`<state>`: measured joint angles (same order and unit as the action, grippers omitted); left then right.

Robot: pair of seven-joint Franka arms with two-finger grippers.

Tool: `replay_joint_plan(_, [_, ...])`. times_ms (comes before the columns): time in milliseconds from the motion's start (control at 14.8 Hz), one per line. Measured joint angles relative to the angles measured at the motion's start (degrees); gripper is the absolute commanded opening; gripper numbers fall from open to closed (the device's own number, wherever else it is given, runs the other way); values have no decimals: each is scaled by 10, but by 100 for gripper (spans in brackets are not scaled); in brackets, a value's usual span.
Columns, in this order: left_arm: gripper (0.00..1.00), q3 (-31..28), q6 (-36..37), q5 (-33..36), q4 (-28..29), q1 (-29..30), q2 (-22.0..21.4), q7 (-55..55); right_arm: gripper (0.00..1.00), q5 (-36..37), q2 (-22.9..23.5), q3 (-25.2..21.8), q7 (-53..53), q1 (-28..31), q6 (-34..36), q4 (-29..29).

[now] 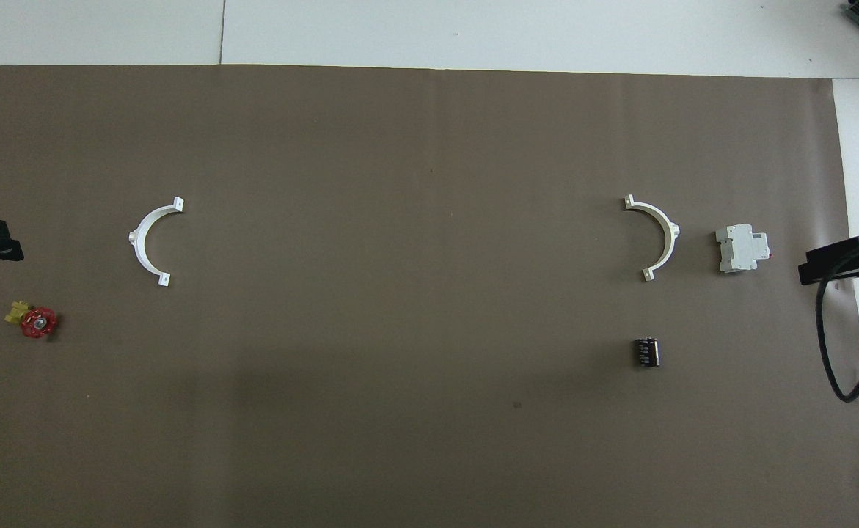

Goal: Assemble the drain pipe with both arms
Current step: 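Reach the right gripper toward the white clamp half nearer it, then grasp the white clamp half with the right gripper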

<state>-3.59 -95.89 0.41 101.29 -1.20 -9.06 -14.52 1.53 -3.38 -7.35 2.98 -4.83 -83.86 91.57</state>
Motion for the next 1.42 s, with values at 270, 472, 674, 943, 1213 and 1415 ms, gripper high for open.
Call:
replay_joint_plan(270, [100, 0, 0, 0, 0, 0, 0, 0, 100, 1, 0, 0, 0, 0, -29, 0])
replay_joint_plan(472, [100, 0, 0, 0, 0, 0, 0, 0, 100, 1, 0, 0, 0, 0, -41, 4])
replay_joint_plan(674, [100, 0, 0, 0, 0, 0, 0, 0, 100, 1, -1, 1, 0, 0, -72, 21])
replay_joint_plan(943, [100, 0, 0, 0, 0, 0, 0, 0, 100, 1, -7, 1, 0, 0, -77, 40])
replay_joint_plan(1213, [100, 0, 0, 0, 0, 0, 0, 0, 100, 0, -12, 3, 40, -1, -167, 97])
replay_joint_plan(1415, [100, 0, 0, 0, 0, 0, 0, 0, 100, -3, 17, 4, 75, -1, -253, 139])
